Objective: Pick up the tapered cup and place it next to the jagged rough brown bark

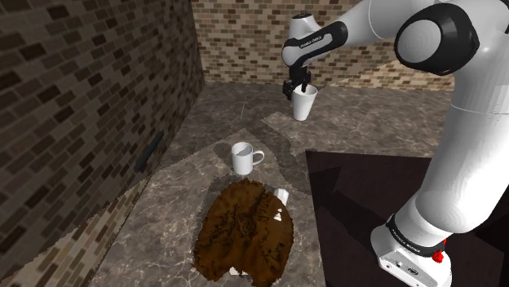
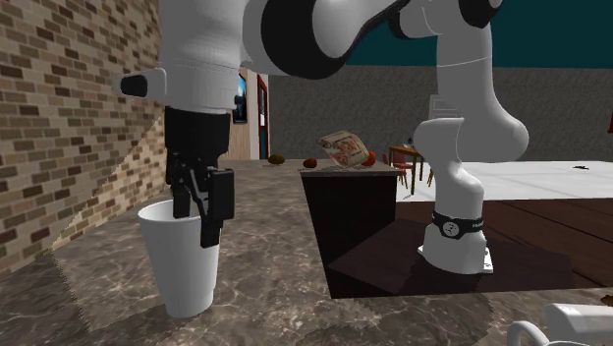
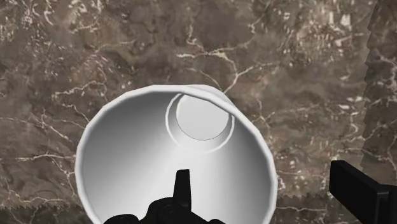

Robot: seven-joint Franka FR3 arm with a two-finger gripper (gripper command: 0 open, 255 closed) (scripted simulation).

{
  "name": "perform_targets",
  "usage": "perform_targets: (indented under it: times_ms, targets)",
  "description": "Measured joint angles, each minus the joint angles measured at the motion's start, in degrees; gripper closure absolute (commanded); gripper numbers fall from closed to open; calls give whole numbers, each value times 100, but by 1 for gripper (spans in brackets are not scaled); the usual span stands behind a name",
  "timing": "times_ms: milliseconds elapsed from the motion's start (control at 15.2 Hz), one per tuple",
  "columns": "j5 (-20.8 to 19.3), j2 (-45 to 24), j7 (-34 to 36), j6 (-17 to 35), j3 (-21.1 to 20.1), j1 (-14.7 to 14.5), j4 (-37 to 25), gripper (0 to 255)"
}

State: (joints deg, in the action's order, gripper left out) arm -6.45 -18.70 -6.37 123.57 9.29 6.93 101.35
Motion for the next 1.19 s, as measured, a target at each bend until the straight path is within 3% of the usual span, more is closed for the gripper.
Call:
perform_targets:
  times_ms: [594, 660, 1188]
  targets:
    - [6, -98, 3, 166, 1, 14, 66, 0]
    - [6, -98, 3, 166, 1, 14, 66, 255]
    - [6, -99, 3, 165, 1, 14, 67, 255]
